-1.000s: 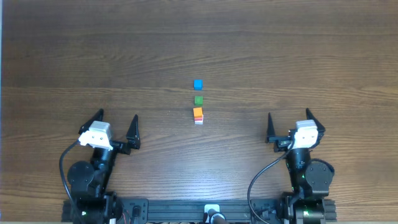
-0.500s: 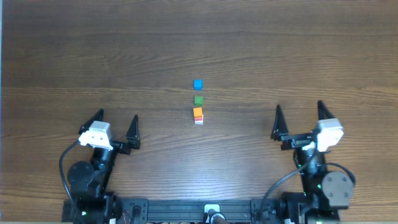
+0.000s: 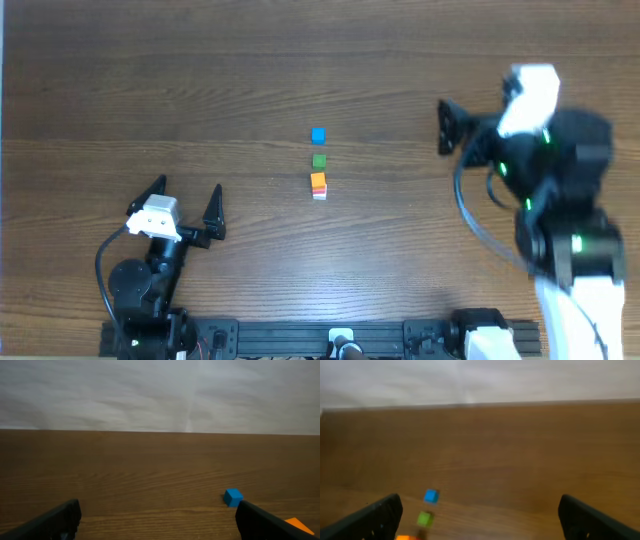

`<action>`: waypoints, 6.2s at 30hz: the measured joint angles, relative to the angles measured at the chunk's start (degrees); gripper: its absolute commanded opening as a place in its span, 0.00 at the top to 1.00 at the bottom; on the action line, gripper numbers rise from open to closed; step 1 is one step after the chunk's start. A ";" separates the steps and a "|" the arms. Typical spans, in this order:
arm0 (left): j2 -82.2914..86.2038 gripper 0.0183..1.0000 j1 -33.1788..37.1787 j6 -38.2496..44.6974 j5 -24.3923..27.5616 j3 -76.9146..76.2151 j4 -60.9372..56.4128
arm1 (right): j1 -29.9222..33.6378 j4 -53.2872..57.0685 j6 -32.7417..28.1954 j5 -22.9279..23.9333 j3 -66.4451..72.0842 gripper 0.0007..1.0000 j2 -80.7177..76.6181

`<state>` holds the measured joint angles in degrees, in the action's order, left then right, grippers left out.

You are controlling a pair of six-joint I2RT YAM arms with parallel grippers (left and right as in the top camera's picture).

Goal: Stack Cubes

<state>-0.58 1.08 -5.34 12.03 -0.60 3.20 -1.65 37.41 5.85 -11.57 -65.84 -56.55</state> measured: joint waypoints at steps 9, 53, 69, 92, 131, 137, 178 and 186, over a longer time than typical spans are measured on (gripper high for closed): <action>0.00 0.00 0.00 0.00 0.00 0.00 0.00 | -11.54 5.29 4.11 -0.15 -12.11 0.01 -23.67; 0.00 0.00 0.00 0.00 0.00 0.00 0.00 | -34.23 16.17 25.46 12.96 -26.99 0.05 -65.66; 0.00 0.00 0.00 0.00 0.00 0.00 0.00 | -34.40 13.31 27.19 14.80 -27.02 0.17 -69.20; 0.00 0.00 0.00 0.00 0.00 0.00 0.00 | -34.40 14.58 28.11 12.61 -27.02 0.37 -69.20; 0.00 0.00 0.00 0.00 0.00 0.00 0.00 | -34.40 17.73 28.20 12.20 -29.57 0.70 -69.20; 0.00 0.00 0.00 0.00 0.00 0.00 0.00 | -34.40 17.73 28.37 12.17 -29.59 0.79 -69.20; 0.00 0.00 0.00 0.00 0.00 0.00 0.00 | -35.76 25.99 28.37 14.38 -30.82 0.99 -56.08; 0.00 0.00 0.00 0.00 0.00 0.00 0.00 | -37.79 28.11 29.14 14.38 -30.82 0.99 -56.08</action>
<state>-0.58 1.08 -5.34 12.03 -0.60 3.20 -39.44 65.52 34.98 2.81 -96.66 -112.64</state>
